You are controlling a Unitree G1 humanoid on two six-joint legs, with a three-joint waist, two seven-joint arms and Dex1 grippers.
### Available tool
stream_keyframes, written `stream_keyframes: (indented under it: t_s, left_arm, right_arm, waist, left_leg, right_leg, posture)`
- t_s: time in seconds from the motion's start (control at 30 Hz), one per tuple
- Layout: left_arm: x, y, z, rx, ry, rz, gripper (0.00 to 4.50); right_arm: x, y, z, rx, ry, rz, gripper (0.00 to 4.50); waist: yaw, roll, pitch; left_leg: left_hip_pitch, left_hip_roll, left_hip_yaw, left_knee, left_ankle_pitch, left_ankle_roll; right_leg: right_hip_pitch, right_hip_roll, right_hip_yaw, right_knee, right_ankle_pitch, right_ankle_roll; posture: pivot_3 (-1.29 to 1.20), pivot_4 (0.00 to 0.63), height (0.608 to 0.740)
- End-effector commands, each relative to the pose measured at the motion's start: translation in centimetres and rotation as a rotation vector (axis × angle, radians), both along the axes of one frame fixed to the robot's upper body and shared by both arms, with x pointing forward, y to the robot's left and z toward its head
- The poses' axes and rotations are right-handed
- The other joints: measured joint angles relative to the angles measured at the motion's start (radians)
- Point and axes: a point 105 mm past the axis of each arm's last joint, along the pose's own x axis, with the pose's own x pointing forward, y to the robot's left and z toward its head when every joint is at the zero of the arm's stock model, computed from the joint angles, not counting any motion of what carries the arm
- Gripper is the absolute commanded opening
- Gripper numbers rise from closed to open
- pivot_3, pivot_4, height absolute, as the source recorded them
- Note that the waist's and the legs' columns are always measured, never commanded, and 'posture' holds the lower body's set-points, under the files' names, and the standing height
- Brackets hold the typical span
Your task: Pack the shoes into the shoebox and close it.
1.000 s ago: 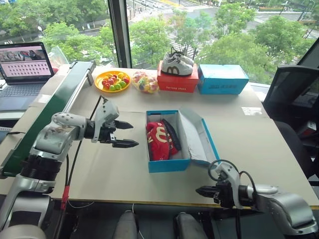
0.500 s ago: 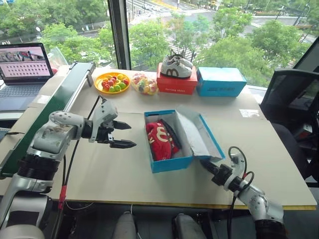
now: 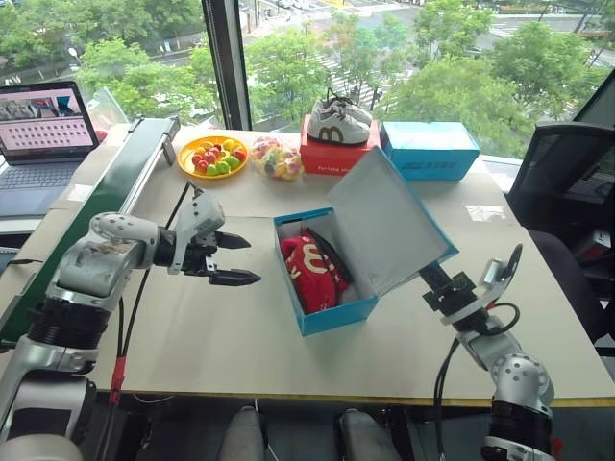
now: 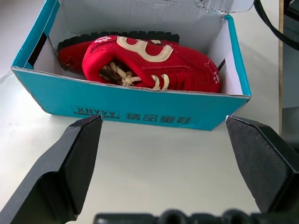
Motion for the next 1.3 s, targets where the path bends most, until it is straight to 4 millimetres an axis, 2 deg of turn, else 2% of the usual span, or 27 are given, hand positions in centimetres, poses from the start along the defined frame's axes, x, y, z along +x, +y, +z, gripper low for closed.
stream_keyframes:
  t_s: [0.03, 0.1, 0.23, 0.3, 0.43, 0.53, 0.6, 0.7, 0.8, 0.87, 0.97, 1.03, 1.1, 1.23, 1.3]
  left_arm:
    - [-0.1, 0.5, 1.2, -0.012, -0.047, 0.017, 4.5]
    - [-0.3, 0.5, 1.3, -0.018, -0.051, 0.023, 4.5]
    - [-0.5, 0.6, 1.1, -0.026, -0.048, 0.039, 4.5]
    - [-0.6, 0.4, 0.6, -0.028, -0.041, 0.039, 4.5]
    - [-0.9, 0.0, 0.3, -0.05, -0.034, 0.042, 4.5]
    - [-1.0, -0.1, -0.2, -0.054, -0.029, 0.05, 4.5]
    - [-1.2, -0.2, -0.4, -0.061, -0.026, 0.058, 4.5]
    - [-1.6, -0.2, -0.5, -0.071, -0.027, 0.076, 4.5]
    - [-2.4, 0.6, -0.7, -0.078, -0.029, 0.124, 4.5]
    - [-2.7, 0.7, -1.0, -0.083, -0.025, 0.143, 4.5]
    - [-3.3, 0.5, -1.7, -0.103, -0.016, 0.175, 4.5]
    - [-3.6, 0.4, -1.8, -0.106, -0.016, 0.188, 4.5]
    - [-3.8, 0.5, -2.0, -0.103, -0.015, 0.197, 4.5]
    - [-4.0, 0.7, -2.2, -0.101, -0.011, 0.213, 4.5]
    - [-4.0, 0.6, -2.3, -0.102, -0.008, 0.216, 4.5]
  right_arm:
    - [-1.4, 3.9, 2.1, -0.079, -0.065, 0.182, 0.04]
    - [-2.1, 6.3, 1.5, -0.176, -0.041, 0.289, 0.04]
    - [-2.2, 9.2, -0.9, -0.467, -0.05, 0.421, 0.04]
    - [-1.0, 9.7, -1.2, -0.574, -0.079, 0.439, 0.04]
    - [1.9, 11.4, -0.4, -0.752, -0.184, 0.471, 0.04]
    - [4.7, 12.8, 0.5, -0.816, -0.218, 0.441, 0.04]
    - [5.6, 13.7, 0.9, -0.851, -0.255, 0.459, 0.04]
    - [6.2, 14.2, 1.6, -0.923, -0.311, 0.509, 0.04]
    - [6.7, 13.7, 2.5, -1.08, -0.418, 0.566, 0.04]
    - [7.5, 14.0, 2.6, -1.082, -0.404, 0.561, 0.04]
    - [8.4, 15.2, -0.5, -1.177, -0.364, 0.583, 0.04]
    - [8.6, 15.2, -2.7, -1.261, -0.346, 0.595, 0.04]
    - [8.8, 15.0, -4.0, -1.311, -0.339, 0.59, 0.04]
    - [8.9, 14.8, -4.7, -1.349, -0.358, 0.579, 0.04]
    - [8.8, 14.7, -4.5, -1.342, -0.38, 0.57, 0.04]
  waist:
    - [0.003, 0.0, 0.0]
    - [0.003, 0.0, 0.0]
    - [0.005, 0.0, 0.0]
    - [0.004, 0.0, 0.0]
    - [-0.001, 0.0, 0.0]
    - [-0.003, 0.0, 0.0]
    - [-0.002, 0.0, 0.0]
    - [0.006, 0.0, 0.0]
    - [0.008, 0.001, 0.001]
    - [0.009, 0.001, 0.002]
    - [0.005, 0.001, 0.002]
    - [0.0, 0.001, 0.001]
    - [-0.005, 0.001, 0.001]
    - [-0.016, 0.0, 0.001]
    - [-0.017, 0.0, 0.001]
  left_leg:
    - [-0.001, 0.0, 0.0, 0.0, 0.0, 0.0]
    - [-0.002, 0.0, 0.0, 0.0, 0.0, 0.0]
    - [-0.004, 0.0, 0.0, 0.005, 0.0, 0.0]
    - [-0.005, 0.0, 0.0, 0.009, 0.0, 0.0]
    - [-0.004, 0.0, 0.001, 0.011, 0.0, 0.0]
    - [-0.005, 0.0, 0.001, 0.01, 0.002, 0.001]
    - [-0.005, 0.001, 0.001, 0.01, 0.002, 0.002]
    - [-0.011, 0.0, 0.001, 0.01, 0.002, 0.001]
    - [-0.013, 0.0, 0.001, 0.008, 0.001, 0.001]
    - [-0.014, 0.0, 0.001, 0.009, 0.001, 0.001]
    - [-0.012, 0.0, 0.0, 0.01, 0.001, 0.001]
    - [-0.008, 0.0, 0.001, 0.01, 0.002, 0.001]
    - [-0.007, 0.0, 0.001, 0.01, 0.002, 0.0]
    - [0.0, 0.0, 0.001, 0.009, 0.002, 0.0]
    - [0.007, 0.0, 0.001, 0.008, 0.002, 0.0]
  right_leg:
    - [-0.001, 0.0, 0.0, 0.0, 0.0, 0.0]
    - [-0.002, 0.0, 0.0, 0.0, 0.0, 0.0]
    - [-0.002, 0.0, 0.0, 0.001, -0.001, 0.002]
    - [-0.003, -0.001, 0.0, 0.002, -0.003, 0.007]
    - [-0.002, -0.001, 0.0, 0.0, -0.001, 0.002]
    - [-0.005, 0.0, 0.0, 0.001, 0.003, 0.001]
    - [-0.005, 0.0, 0.0, 0.002, 0.006, 0.006]
    - [-0.012, 0.0, 0.001, 0.008, 0.005, 0.001]
    - [-0.015, 0.0, 0.001, 0.009, 0.004, 0.0]
    - [-0.016, 0.0, 0.001, 0.01, 0.004, 0.0]
    - [-0.014, 0.0, 0.0, 0.012, 0.004, 0.0]
    - [-0.012, 0.0, 0.0, 0.013, 0.003, -0.001]
    - [-0.012, 0.0, 0.001, 0.014, 0.003, -0.001]
    - [-0.006, 0.0, 0.001, 0.015, 0.003, -0.002]
    - [0.001, 0.0, 0.0, 0.014, 0.001, -0.003]
  posture:
    - [0.0, 0.15, 0.74]
    - [0.0, 0.15, 0.74]
    - [0.0, 0.15, 0.74]
    - [0.0, 0.15, 0.74]
    - [0.0, 0.15, 0.74]
    - [0.0, 0.15, 0.74]
    - [0.0, 0.15, 0.74]
    - [0.0, 0.15, 0.74]
    - [0.0, 0.15, 0.74]
    - [0.0, 0.15, 0.74]
    - [0.0, 0.15, 0.74]
    - [0.0, 0.15, 0.74]
    - [0.0, 0.15, 0.74]
    - [0.0, 0.15, 0.74]
    - [0.0, 0.15, 0.74]
